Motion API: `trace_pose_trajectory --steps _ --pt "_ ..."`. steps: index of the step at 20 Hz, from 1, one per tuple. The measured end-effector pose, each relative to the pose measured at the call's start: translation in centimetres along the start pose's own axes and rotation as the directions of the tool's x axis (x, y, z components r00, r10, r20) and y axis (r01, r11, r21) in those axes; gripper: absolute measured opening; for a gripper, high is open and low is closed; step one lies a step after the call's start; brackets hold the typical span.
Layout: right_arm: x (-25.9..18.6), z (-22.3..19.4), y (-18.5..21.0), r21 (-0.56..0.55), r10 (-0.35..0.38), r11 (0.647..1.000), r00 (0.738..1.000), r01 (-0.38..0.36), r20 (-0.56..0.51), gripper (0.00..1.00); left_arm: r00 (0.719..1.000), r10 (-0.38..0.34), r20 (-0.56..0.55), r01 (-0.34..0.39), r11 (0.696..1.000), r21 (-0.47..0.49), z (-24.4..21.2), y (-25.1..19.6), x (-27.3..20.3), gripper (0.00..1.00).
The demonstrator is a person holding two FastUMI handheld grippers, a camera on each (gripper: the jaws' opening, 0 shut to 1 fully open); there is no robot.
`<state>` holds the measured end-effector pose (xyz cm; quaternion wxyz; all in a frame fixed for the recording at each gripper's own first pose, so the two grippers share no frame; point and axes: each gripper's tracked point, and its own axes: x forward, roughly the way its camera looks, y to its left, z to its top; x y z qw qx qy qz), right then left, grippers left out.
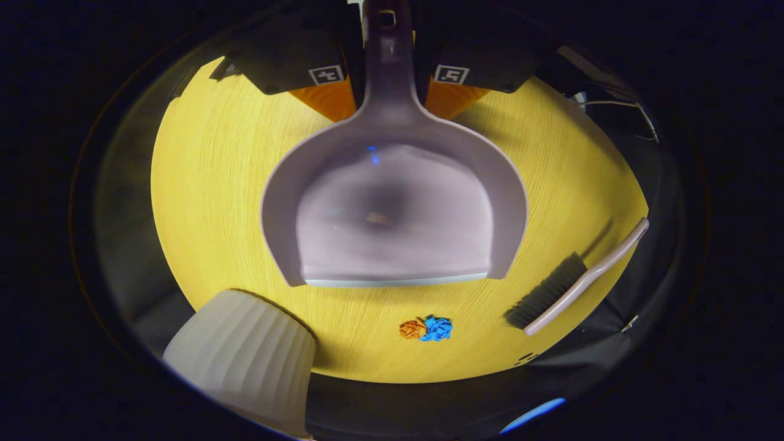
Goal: Pick up the small broom and dustpan from the desktop, sweep the trash into the dustpan with the broom, and then empty the trash into the garbage bin.
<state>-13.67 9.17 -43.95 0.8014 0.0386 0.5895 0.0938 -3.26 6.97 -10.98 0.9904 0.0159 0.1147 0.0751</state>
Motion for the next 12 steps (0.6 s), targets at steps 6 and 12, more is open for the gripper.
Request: trace_pose_trajectory --steps 6,12 --pt "-1.0 0.3 -0.6 -0.035 0.027 0.999 0.999 -0.026 0.033 0.32 0.976 -0.104 -0.191 0.112 0.993 0.03 -5.9 0.1 0.3 0.97" --pt "-5.9 0.9 -0.9 -0.101 0.055 0.994 0.992 -0.044 0.111 0.36 0.827 -0.275 -0.489 0.3 0.954 -0.03 -15.1 -2.7 0.1 0.95"
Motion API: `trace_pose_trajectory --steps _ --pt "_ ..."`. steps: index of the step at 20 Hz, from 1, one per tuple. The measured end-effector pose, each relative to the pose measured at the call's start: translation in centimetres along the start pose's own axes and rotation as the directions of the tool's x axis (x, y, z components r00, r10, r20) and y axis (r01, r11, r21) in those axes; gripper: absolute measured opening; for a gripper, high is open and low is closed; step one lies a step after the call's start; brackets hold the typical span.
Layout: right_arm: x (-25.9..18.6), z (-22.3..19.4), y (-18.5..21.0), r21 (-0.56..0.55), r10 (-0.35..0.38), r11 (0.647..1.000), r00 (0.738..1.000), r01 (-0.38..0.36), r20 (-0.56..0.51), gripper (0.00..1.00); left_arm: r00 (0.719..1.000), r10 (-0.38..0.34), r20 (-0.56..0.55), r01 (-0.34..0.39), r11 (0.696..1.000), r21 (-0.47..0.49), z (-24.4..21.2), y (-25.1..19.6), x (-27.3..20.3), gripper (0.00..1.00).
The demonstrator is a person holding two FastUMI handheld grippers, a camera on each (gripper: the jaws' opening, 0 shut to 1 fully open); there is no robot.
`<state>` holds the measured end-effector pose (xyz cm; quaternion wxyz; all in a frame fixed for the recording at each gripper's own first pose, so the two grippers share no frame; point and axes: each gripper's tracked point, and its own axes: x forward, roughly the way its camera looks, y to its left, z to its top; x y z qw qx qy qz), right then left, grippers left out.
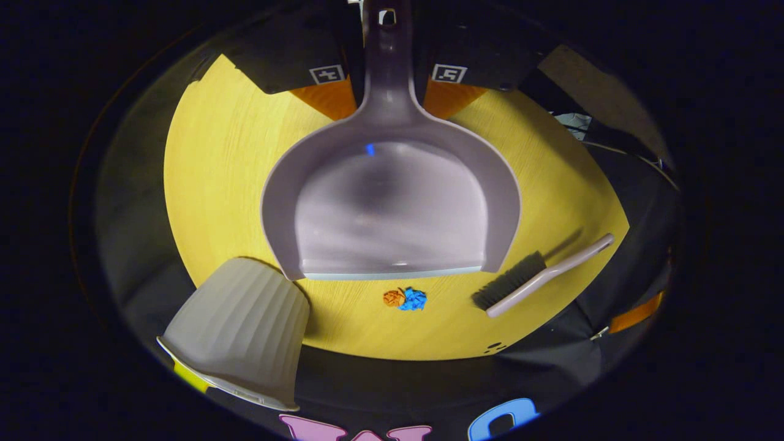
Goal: Pick up the small broom and dustpan from the desktop, sweep the trash into the dustpan with the broom, and then empty the trash into the garbage bin.
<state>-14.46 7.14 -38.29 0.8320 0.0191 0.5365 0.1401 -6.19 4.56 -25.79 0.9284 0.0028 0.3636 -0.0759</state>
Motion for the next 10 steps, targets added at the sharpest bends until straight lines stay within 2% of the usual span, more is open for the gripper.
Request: trace_pose_trajectory --steps 2,4,7,10 --pt "-1.0 -0.3 -0.1 0.008 0.0 1.0 1.0 0.0 0.007 0.36 0.99 -0.064 -0.126 0.063 0.998 -0.012 -3.2 -1.2 1.7 0.94" --pt "-1.9 -0.6 -0.2 0.002 -0.005 1.0 1.0 0.005 0.009 0.36 0.97 -0.098 -0.222 0.094 0.995 -0.029 -5.7 -1.8 3.5 0.94" --pt "-3.0 -1.4 -0.7 -0.036 -0.028 0.999 1.0 0.028 0.002 0.36 0.944 -0.117 -0.307 0.118 0.993 -0.017 -8.2 -2.3 6.1 0.9" --pt "-3.8 -1.8 -0.5 -0.024 -0.023 0.999 1.0 0.023 -0.006 0.37 0.925 -0.122 -0.36 0.132 0.991 0.002 -9.5 -2.7 8.6 0.83"
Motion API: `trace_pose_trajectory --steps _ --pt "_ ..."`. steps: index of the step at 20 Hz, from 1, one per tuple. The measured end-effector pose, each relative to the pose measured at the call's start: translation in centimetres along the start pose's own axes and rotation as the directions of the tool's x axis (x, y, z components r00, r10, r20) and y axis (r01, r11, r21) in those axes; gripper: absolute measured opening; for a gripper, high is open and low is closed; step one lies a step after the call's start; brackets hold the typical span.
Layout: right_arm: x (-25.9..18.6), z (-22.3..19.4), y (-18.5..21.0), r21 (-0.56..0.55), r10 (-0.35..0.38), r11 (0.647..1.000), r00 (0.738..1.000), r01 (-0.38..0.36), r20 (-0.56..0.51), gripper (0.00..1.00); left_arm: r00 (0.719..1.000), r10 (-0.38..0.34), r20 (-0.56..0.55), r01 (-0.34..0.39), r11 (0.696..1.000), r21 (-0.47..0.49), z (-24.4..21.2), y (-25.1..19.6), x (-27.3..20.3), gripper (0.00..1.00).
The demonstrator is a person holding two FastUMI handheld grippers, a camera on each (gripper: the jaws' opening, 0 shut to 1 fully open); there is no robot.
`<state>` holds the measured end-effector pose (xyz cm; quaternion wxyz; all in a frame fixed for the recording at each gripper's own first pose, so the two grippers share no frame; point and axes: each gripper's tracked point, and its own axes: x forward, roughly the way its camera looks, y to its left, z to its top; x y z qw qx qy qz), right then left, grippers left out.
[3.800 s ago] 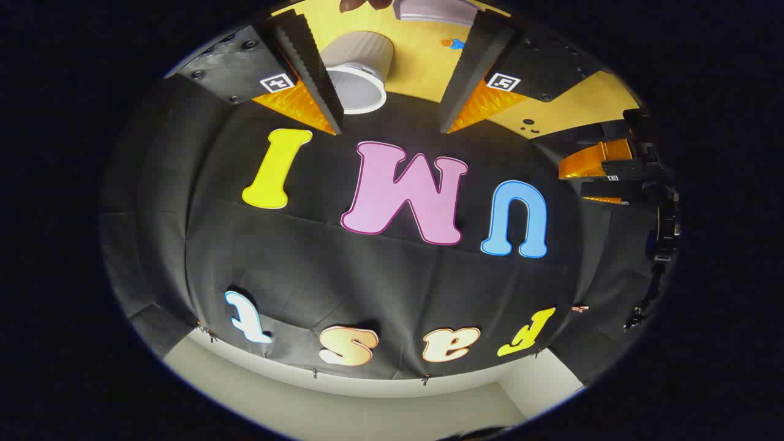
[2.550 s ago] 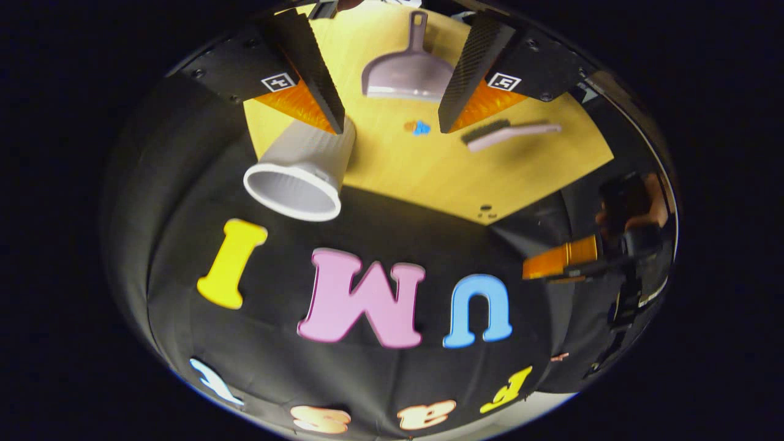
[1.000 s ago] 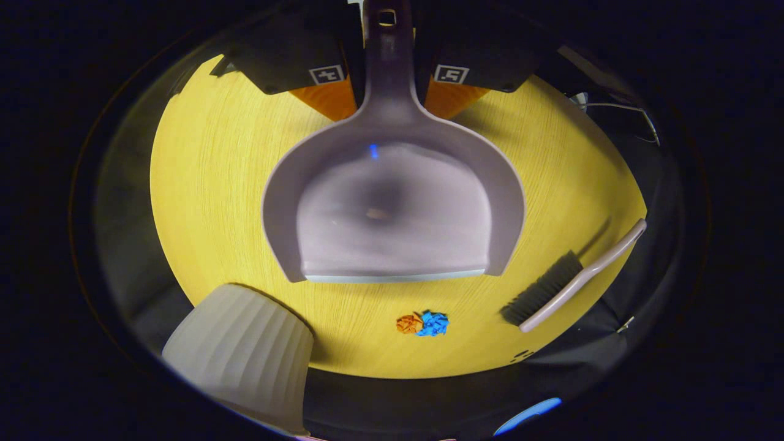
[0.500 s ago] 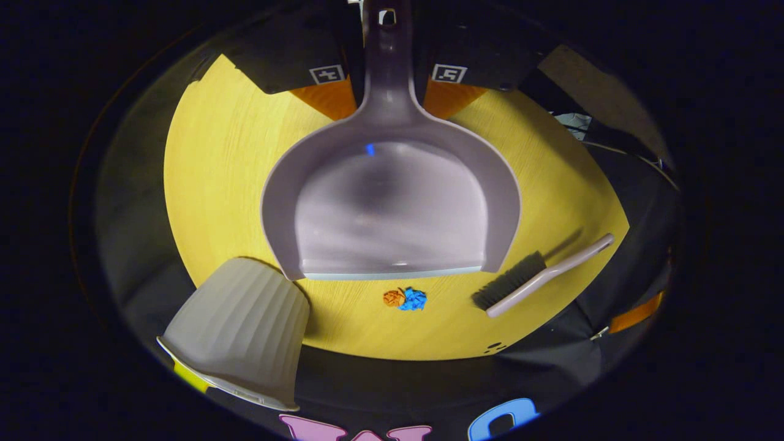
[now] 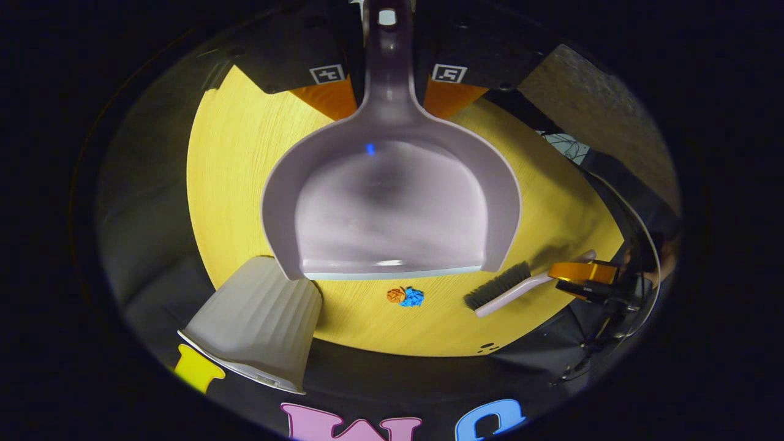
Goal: Pick up the small broom and dustpan from the desktop, sweep the trash into the dustpan with the broom, and then empty the trash into the garbage bin.
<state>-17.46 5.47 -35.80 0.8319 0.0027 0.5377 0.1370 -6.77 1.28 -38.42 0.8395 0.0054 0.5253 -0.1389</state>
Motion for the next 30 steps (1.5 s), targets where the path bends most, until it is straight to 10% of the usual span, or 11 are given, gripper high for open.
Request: trace_pose_trajectory --steps 7,14,30 --pt "-0.9 -0.8 -1.1 0.04 -0.023 0.999 1.0 0.024 -0.018 0.37 0.996 0.007 -0.09 -0.001 0.998 0.063 -0.1 0.0 4.7 0.74" --pt "-1.3 -0.5 -1.5 0.06 -0.015 0.998 0.999 0.017 -0.035 0.37 0.995 -0.015 -0.095 0.024 0.995 0.095 0.5 -0.6 5.9 0.29" --pt "1.6 -0.3 -1.9 -0.077 0.048 0.994 0.926 -0.083 -0.375 0.36 0.997 -0.05 -0.062 0.07 0.915 0.397 13.1 -5.2 10.7 0.26"
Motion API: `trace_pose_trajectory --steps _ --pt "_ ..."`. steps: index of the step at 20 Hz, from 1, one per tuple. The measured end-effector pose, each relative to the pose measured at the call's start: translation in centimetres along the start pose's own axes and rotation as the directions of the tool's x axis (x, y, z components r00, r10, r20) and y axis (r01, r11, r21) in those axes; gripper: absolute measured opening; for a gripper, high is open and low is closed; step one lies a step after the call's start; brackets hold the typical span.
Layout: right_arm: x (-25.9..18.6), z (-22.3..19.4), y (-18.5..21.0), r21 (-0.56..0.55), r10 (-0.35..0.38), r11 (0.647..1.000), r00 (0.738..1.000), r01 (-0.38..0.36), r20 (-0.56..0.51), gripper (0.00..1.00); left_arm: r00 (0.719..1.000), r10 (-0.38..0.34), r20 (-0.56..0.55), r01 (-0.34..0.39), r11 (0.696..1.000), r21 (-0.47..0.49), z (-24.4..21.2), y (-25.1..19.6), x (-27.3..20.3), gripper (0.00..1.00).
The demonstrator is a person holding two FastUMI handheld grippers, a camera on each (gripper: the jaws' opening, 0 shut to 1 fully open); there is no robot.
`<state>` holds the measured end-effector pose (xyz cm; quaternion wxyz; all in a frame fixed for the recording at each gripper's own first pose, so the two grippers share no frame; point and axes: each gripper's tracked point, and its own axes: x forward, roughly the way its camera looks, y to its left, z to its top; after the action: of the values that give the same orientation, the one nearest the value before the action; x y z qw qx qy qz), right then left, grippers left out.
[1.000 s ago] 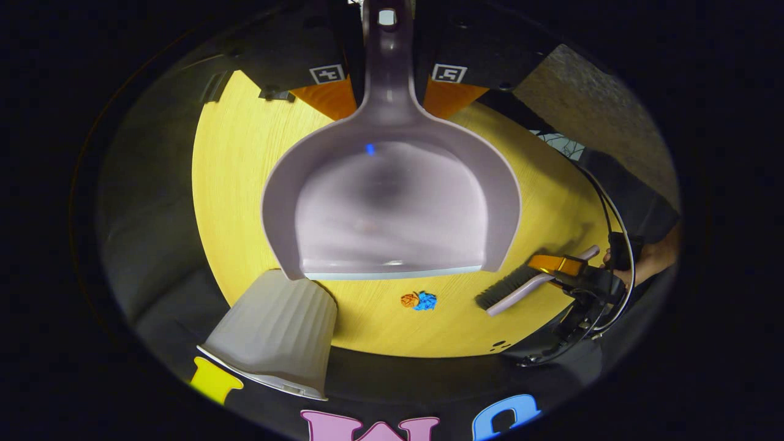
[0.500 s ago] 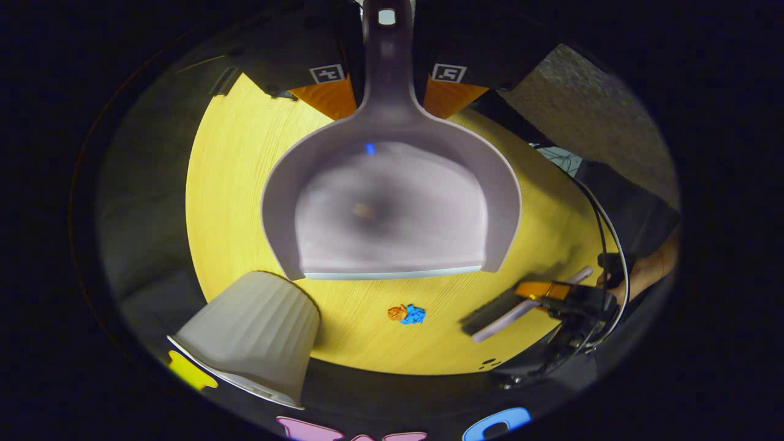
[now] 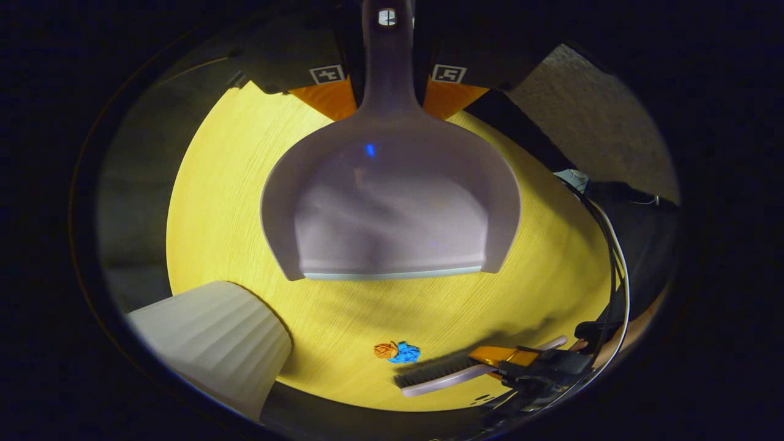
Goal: Pick up the small broom and dustpan from the desktop, sweep the trash into the dustpan with the broom, and then empty the trash into the garbage bin.
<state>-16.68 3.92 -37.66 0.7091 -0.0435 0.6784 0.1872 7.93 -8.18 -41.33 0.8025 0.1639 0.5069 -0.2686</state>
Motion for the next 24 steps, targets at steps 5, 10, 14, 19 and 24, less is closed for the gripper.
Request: trace_pose_trajectory --steps 5,10,14,19,24 --pt "0.6 1.2 -0.3 -0.006 0.006 1.0 1.0 -0.006 0.021 0.37 0.995 -0.092 -0.033 0.094 0.991 0.097 0.6 -2.8 1.2 0.26" --pt "1.5 2.6 -0.7 -0.061 0.011 0.998 0.999 -0.007 0.05 0.36 0.969 -0.245 -0.043 0.248 0.958 0.146 1.0 -7.3 -0.3 0.28" --pt "1.9 2.3 -0.9 -0.061 0.029 0.998 0.997 -0.024 0.075 0.33 0.912 -0.399 -0.095 0.41 0.892 0.189 0.9 -11.4 -2.2 0.26" --pt "2.8 2.0 -0.6 -0.041 0.032 0.999 0.991 -0.026 0.134 0.37 0.828 -0.543 -0.143 0.552 0.833 0.033 0.4 -15.5 -5.5 0.26" --pt "3.2 2.1 0.3 0.075 0.013 0.997 0.977 -0.029 0.213 0.41 0.868 -0.496 0.009 0.496 0.867 -0.054 1.0 -14.0 -8.1 0.26"
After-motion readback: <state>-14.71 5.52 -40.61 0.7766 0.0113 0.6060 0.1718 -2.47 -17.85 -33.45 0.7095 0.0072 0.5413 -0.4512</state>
